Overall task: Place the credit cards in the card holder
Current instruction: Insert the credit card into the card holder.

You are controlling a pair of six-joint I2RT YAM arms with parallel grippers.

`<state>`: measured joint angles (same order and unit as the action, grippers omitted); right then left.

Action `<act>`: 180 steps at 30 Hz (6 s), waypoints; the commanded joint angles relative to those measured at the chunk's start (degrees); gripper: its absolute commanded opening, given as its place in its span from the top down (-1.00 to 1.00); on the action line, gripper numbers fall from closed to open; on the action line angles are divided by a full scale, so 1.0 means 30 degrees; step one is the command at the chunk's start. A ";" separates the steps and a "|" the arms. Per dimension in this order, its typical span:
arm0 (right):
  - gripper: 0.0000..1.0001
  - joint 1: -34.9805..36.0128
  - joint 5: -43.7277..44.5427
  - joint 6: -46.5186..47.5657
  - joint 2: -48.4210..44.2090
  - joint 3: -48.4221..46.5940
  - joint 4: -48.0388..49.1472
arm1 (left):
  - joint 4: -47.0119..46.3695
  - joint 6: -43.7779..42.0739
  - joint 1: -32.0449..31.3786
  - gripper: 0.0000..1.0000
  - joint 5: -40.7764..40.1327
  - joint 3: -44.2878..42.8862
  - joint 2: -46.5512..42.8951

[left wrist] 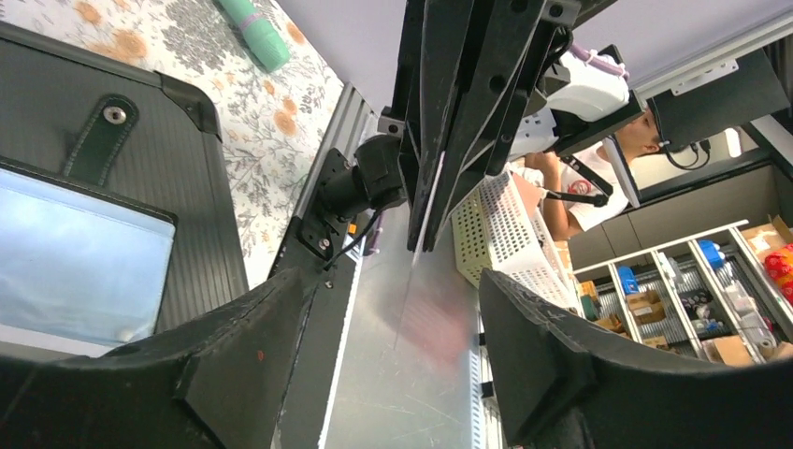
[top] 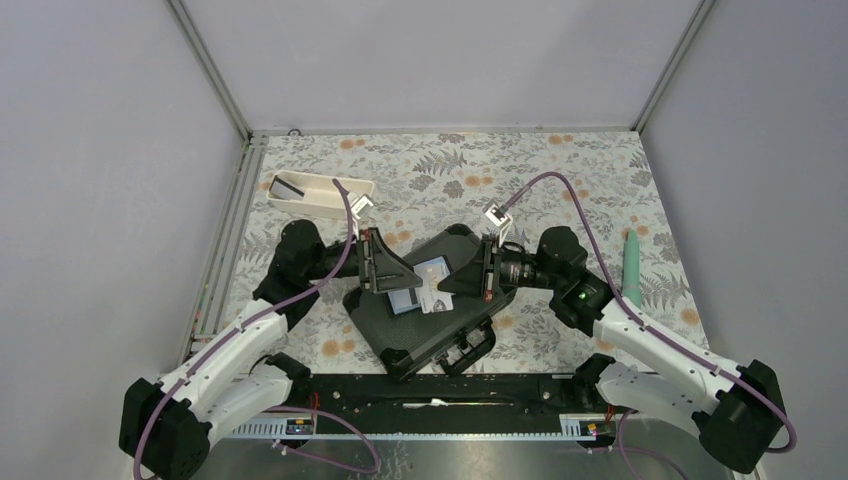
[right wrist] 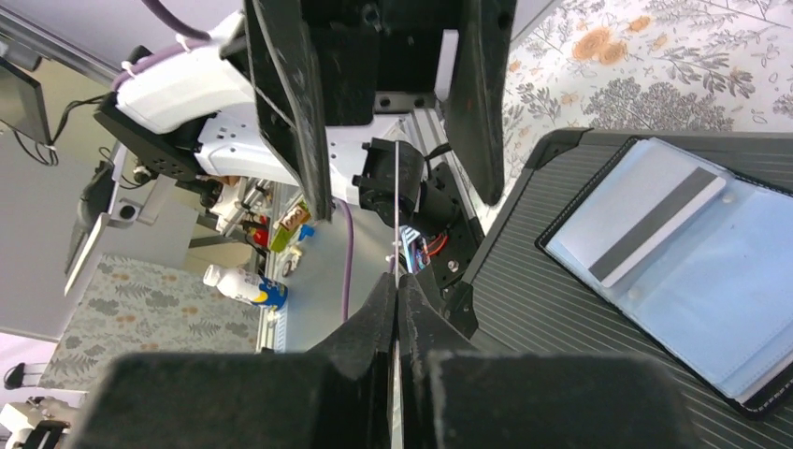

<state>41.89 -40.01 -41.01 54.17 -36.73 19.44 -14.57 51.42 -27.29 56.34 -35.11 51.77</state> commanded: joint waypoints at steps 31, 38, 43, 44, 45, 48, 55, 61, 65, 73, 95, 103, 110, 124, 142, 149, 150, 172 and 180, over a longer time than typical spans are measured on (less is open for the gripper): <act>-0.20 -0.0091 1.5361 0.5046 0.3278 -0.3986 -1.1260 | 0.5846 0.1421 -0.1974 1.00 -0.9502 0.0454 0.2080; -0.13 -0.0092 1.5761 0.5437 0.4230 -0.3887 -1.0347 | 0.7359 0.1166 -0.1386 1.00 -0.9944 0.0234 0.2026; -0.06 -0.0082 1.5579 0.5512 0.4666 -0.3783 -0.9716 | 0.7735 0.1101 -0.0836 1.00 -0.9907 0.0294 0.1815; -0.03 -0.0084 1.5455 0.5500 0.4778 -0.3782 -0.9621 | 0.7853 0.1064 -0.0770 1.00 -0.9862 0.0259 0.1750; -0.02 -0.0092 1.5311 0.5516 0.4862 -0.3782 -0.9491 | 0.7988 0.0993 -0.0659 1.00 -0.9857 0.0203 0.1691; 0.05 -0.0079 1.4964 0.5527 0.5182 -0.3769 -0.9036 | 0.8580 0.0723 -0.0267 1.00 -0.9679 0.0076 0.1530; 0.49 -0.0080 1.4905 0.5663 0.5810 -0.3865 -0.8611 | 0.9619 0.0225 0.0346 1.00 -0.9429 -0.0224 0.1148; 0.94 -0.0080 1.5289 0.5728 0.6055 -0.3873 -0.8694 | 0.9733 0.0043 0.0525 1.00 -0.8997 -0.0232 0.1414; 1.00 -0.0080 1.5484 0.5769 0.6213 -0.3841 -0.8791 | 0.9753 -0.0234 0.0802 1.00 -0.8407 -0.0424 0.1750; 1.00 -0.0088 1.5657 0.5790 0.6334 -0.3853 -0.8915 | 0.8521 0.0342 0.1154 1.00 -0.7194 -0.0078 0.2348; 1.00 -0.0087 1.5941 0.5672 0.6162 -0.3828 -0.9041 | 0.9109 0.0718 0.1186 1.00 -0.8150 0.0281 0.2335; 1.00 -0.0080 1.6060 0.5644 0.5975 -0.3672 -0.9037 | 0.9177 0.0751 0.1186 1.00 -0.8289 0.0206 0.2453; 1.00 -0.0080 1.6072 0.5664 0.6010 -0.3694 -0.9062 | 0.9571 0.0162 0.1212 1.00 -0.8120 -0.0082 0.2832; 1.00 -0.0095 1.6163 0.5656 0.5880 -0.3637 -0.9204 | 1.0063 -0.0506 0.1362 1.00 -0.7971 -0.0736 0.3397; 1.00 -0.0089 1.5948 0.5440 0.6098 -0.3781 -0.9191 | 0.7925 0.0903 0.1344 1.00 -0.7462 0.0804 0.3381; 1.00 -0.0105 1.5856 0.5410 0.6253 -0.3853 -0.9180 | 0.7174 0.1342 0.1226 1.00 -0.7120 0.1048 0.3566; 1.00 -0.0084 1.5838 0.5410 0.6258 -0.3868 -0.9202 | 0.7167 0.1339 0.1202 1.00 -0.7108 0.1027 0.3591; 1.00 -0.0083 1.5937 0.5319 0.6670 -0.4186 -0.9443 | 0.4926 0.2978 0.0809 1.00 -0.5935 0.1729 0.4014; 1.00 -0.0076 1.6375 0.5084 0.6467 -0.4039 -0.9583 | 0.5178 0.4143 0.0806 1.00 -0.6944 0.2509 0.2714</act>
<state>41.85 7.03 -25.17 73.73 -46.96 -8.34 2.81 61.69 -24.58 37.06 -28.77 62.06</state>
